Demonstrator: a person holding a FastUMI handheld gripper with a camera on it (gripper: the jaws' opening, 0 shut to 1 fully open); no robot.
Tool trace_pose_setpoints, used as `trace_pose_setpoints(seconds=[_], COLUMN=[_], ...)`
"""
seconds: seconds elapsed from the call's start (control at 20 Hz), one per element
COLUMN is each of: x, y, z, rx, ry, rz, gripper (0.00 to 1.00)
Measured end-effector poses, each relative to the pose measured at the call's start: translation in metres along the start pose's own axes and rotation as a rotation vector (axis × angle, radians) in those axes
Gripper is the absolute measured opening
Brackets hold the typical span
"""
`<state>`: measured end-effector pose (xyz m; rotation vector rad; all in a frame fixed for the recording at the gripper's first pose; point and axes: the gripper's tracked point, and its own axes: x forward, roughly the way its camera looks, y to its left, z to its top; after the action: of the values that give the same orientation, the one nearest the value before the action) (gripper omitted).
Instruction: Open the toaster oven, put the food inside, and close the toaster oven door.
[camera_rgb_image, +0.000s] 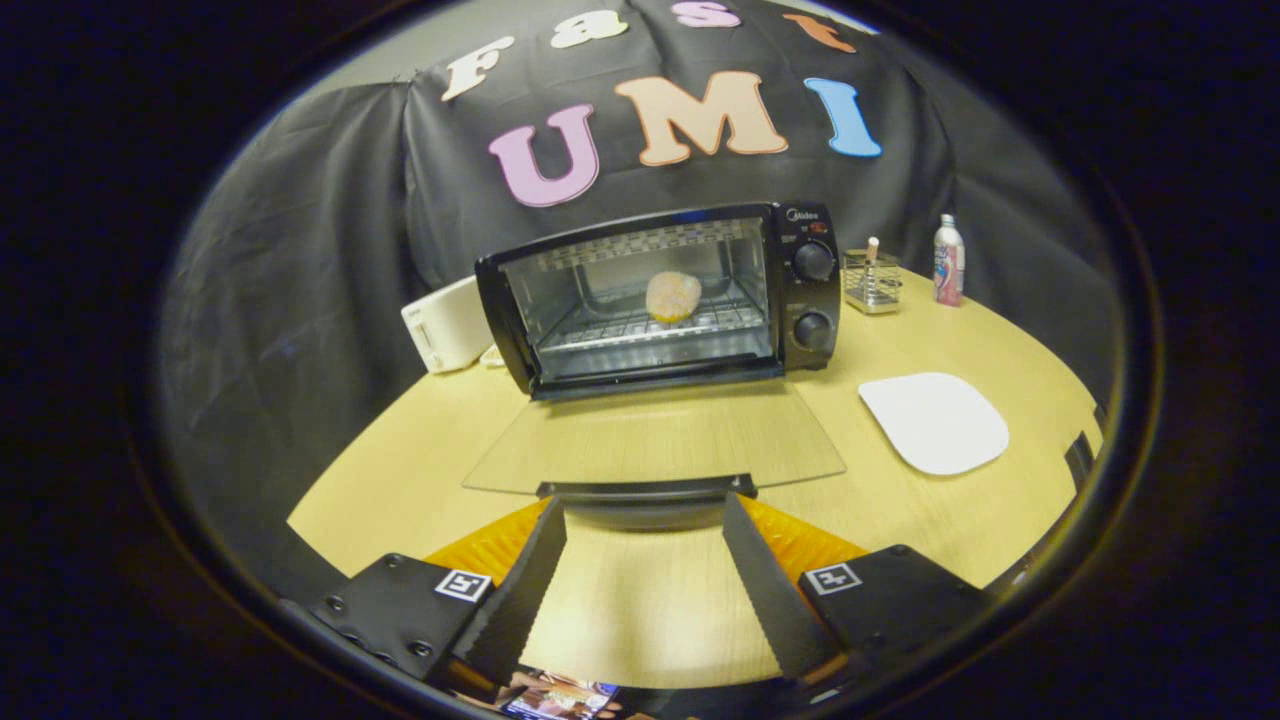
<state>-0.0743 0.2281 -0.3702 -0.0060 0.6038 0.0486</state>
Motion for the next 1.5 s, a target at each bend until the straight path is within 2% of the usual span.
trace_pose_setpoints(seconds=[0.2, 0.3, 0.55, 1.1, 1.5], x=[0.017, 0.026, 0.031, 0.029, 0.021], y=[-0.016, -0.018, -0.017, -0.015, -0.010], z=[-0.013, -0.017, -0.018, -0.006, 0.022], rx=[-0.025, -0.012, 0.017, -0.015, -0.020], ry=[0.011, 0.015, 0.011, -0.003, -0.073], rz=[-0.084, -0.099, -0.105, -0.116, -0.101], gripper=[0.98, 0.98, 0.98, 0.98, 0.97])
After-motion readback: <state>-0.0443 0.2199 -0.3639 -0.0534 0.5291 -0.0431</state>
